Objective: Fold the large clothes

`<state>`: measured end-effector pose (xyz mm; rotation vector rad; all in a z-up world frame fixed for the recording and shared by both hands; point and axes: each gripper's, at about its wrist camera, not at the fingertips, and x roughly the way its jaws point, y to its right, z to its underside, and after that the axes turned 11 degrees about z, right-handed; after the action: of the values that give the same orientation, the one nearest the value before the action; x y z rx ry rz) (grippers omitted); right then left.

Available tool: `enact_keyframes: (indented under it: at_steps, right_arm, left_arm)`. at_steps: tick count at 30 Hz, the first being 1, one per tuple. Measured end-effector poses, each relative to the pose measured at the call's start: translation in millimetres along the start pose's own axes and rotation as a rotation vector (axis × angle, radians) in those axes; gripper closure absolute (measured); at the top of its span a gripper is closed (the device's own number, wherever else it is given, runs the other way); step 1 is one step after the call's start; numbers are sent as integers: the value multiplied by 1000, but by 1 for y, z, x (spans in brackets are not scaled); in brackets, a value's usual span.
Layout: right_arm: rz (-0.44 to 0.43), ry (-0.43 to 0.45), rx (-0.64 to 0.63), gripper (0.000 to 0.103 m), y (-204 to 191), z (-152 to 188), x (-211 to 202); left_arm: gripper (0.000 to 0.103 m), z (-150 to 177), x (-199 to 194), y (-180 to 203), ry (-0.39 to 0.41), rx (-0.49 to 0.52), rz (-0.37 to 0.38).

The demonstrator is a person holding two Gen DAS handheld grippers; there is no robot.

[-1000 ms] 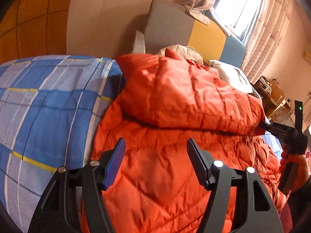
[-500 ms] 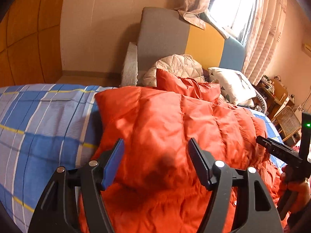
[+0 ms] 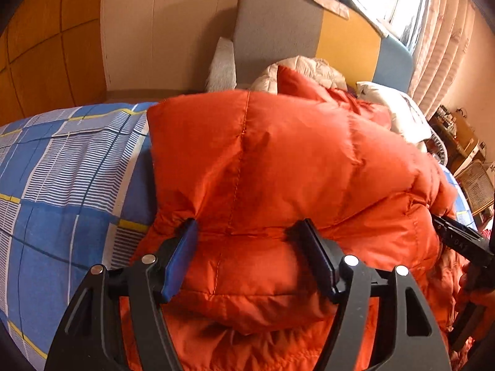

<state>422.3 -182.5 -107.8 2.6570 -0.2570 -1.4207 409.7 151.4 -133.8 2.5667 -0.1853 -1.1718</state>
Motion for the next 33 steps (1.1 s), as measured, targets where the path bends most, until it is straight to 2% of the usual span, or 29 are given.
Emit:
enact_keyframes:
  at_steps: [5,8,12,16,25,33]
  right_arm:
    - [20,-29,-32,39,-8,-1,13]
    - [29,-45,-41,37,-9,-4,10]
    - [-6,-50,-49,25,4,-3,-10]
    - [-37,-41,-41,25,27,10,-36]
    - [-8,-97,-42,25,93,67,-79]
    - [-14,-141,17,25,157,128,-104]
  left_arm:
    - [35,3,9,1,-9,3,-15]
    - [35,0,1,3,-12,-4,-21]
    - [30,7,-35,4,30,5,-2]
    - [30,25,-71,-2,50,13,22]
    - [28,100,-147,-22,59,1,60]
    - [29,165,-183,-45,32,-72,92]
